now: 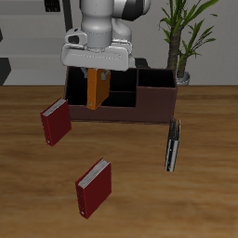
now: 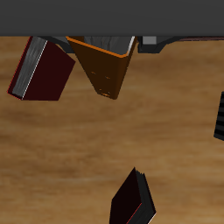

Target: Place the orange book into the back desk caddy's left compartment

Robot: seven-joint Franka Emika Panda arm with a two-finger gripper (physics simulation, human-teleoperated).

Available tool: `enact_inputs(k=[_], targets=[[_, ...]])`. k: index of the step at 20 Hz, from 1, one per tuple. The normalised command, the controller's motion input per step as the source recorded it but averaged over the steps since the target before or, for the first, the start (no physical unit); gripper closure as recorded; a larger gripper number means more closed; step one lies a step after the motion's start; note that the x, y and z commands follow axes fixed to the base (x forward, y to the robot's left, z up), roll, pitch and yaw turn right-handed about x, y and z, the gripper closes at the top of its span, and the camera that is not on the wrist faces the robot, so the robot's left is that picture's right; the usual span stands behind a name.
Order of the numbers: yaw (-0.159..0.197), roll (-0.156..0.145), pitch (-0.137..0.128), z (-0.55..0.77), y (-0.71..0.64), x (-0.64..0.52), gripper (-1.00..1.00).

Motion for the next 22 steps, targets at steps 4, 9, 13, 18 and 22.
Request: enact_inputs(k=[4, 9, 13, 18, 22], targets=[[0.040, -0.008, -0.029, 0.12, -0.13, -0.52, 1.00], [0.025, 0.021, -0.029, 0.11, 0.05, -0.57, 1.00], [0.068, 0.015, -0.027, 0.07, 0.09, -0.53, 1.00], [0.039, -0.003, -0.013, 0.05, -0.02, -0.45, 1.00], [0.024, -0.022, -0.009, 0.02, -0.10, -0.26, 1.00]])
